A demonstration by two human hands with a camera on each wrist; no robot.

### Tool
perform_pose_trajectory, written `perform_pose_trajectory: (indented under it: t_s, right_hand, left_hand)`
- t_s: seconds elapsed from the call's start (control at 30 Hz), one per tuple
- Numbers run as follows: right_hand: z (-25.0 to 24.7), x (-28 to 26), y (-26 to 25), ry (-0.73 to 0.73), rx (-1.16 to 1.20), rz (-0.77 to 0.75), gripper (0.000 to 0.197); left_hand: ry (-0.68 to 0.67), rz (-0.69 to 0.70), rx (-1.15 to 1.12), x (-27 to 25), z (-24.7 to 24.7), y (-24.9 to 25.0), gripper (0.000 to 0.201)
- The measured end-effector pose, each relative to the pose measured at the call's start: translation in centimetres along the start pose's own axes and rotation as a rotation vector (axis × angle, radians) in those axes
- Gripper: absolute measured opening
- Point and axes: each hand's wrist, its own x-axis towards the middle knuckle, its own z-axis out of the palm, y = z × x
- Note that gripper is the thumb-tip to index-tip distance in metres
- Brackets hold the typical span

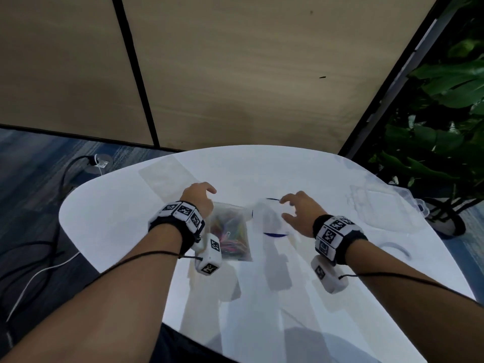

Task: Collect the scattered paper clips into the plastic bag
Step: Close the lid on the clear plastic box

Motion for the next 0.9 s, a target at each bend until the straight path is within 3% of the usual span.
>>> perform_pose_trajectory:
  t_s: [0.2, 0.33, 0.43, 0.57, 0.77, 0.9]
  right_hand:
    - [-2.7, -1.2, 11.3, 0.181, -0.21, 0.468, 0.045]
    - [-2.3, -1.9, 17.5, 0.075, -0.227, 0.637, 0.049]
    - [-1.2, -1.9, 19.5, -0.039, -0.222, 0.596, 0.047]
    - [-1.4, -0.8, 18.2, 0.023, -0.221, 0.511, 0.043]
    - [-1.1, -0.1, 11.3, -0.019, -0.227, 0.292, 0.038]
    - [0.6, -2.7, 5.4, -0.124, -0.225, 0.182, 0.03]
  left_hand:
    - [0.174, -0.027, 0.229, 2.8, 0.8, -4.6, 0.035]
    - [-0.033, -0.007, 0.338, 4.0, 1.5, -7.7, 0.047]
    - [0.006, -0.028, 0.288, 4.3, 1.5, -7.8, 0.049]
    - [0.161, -0.089, 0.179, 3.7, 0.4, -6.1, 0.044]
    - [0.439, 0.106, -0.09, 0.8, -4.3, 0.2, 0.033]
    - [0.491, 0.291, -0.344, -1.8, -6.0, 4.6, 0.056]
